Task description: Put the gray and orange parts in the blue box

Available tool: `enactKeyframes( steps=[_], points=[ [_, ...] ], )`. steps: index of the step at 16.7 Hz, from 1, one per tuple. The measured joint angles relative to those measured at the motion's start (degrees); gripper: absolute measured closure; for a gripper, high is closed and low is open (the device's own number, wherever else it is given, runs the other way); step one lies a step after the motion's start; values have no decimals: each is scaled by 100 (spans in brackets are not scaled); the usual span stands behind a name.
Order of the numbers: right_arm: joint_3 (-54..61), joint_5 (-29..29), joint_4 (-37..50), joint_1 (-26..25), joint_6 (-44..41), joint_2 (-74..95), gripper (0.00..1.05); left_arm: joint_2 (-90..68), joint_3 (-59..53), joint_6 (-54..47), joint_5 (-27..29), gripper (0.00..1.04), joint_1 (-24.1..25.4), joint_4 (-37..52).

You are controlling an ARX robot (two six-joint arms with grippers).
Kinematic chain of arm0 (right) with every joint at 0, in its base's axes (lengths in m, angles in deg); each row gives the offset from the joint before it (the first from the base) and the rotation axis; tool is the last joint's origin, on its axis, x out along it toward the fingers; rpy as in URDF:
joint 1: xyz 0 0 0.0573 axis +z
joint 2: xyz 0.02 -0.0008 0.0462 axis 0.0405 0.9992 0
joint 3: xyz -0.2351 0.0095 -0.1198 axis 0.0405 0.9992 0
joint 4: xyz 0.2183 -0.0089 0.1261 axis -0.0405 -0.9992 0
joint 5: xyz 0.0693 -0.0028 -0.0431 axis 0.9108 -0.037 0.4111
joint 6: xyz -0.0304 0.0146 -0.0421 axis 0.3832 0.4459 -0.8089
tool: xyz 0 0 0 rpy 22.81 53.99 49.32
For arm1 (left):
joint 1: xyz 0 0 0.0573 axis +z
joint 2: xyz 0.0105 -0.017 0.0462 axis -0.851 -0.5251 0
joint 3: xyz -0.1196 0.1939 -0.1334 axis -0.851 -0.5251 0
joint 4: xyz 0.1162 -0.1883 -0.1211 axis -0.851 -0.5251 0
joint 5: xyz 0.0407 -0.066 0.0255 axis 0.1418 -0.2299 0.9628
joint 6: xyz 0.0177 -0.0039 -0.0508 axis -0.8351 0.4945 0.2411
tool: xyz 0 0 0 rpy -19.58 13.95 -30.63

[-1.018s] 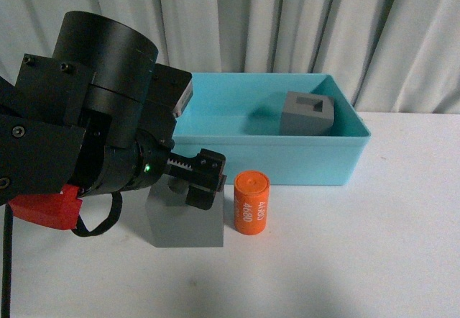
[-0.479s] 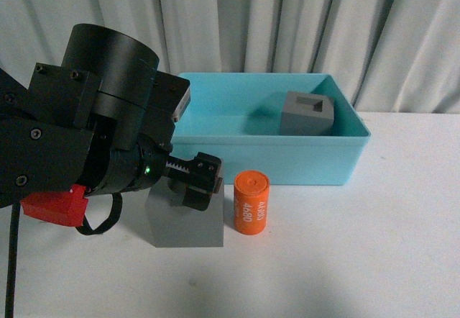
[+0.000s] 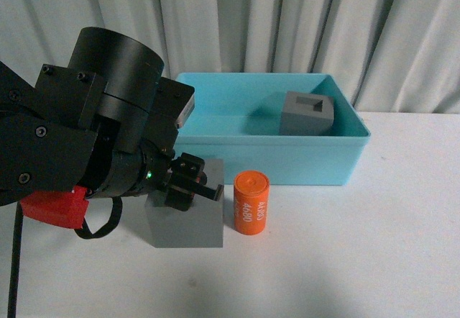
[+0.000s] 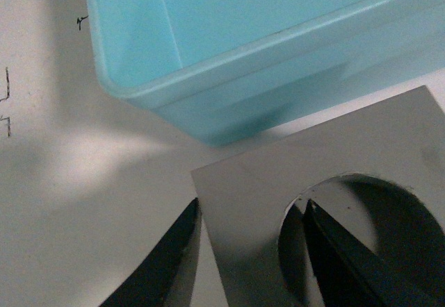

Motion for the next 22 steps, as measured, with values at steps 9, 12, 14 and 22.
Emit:
enactKeyframes(
  steps=[9,12,14,22],
  points=[
    [0,0,0,0,0,0,6,584,-192,439,-498,87,315,-826],
    [0,0,2,0,0,0,6,704,-227,468,-551,87,472,-957],
    [0,0,0,0,0,0,6,918,-227,538,-645,88,549,-1108],
    [0,0,0,0,0,0,6,2256,72,1093,-1512,89,713,-2059]
  ],
)
